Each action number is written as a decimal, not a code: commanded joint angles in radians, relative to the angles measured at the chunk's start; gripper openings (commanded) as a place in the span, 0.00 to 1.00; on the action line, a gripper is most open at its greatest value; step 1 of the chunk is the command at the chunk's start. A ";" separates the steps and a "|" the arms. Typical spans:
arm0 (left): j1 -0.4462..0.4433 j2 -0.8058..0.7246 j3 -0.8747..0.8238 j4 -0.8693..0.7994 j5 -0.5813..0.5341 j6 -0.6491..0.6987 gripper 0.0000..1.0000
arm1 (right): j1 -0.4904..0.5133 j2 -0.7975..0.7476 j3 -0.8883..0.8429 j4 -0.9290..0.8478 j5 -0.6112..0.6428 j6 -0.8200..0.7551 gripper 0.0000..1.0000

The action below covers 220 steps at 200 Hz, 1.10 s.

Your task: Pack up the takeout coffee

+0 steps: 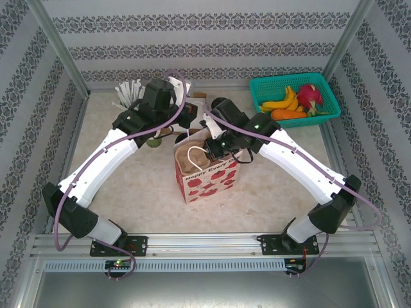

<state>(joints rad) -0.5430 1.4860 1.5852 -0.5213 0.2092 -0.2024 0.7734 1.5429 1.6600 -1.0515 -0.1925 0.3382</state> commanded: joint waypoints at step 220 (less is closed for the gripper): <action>0.075 -0.367 -0.215 -0.082 0.194 0.073 0.74 | -0.017 0.178 0.152 -0.154 0.030 0.072 0.00</action>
<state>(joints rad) -0.4709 1.1664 1.4200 -0.5522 0.3382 -0.1238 0.7670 1.7416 1.8000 -1.2186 -0.1497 0.3946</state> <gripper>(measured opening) 0.730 0.067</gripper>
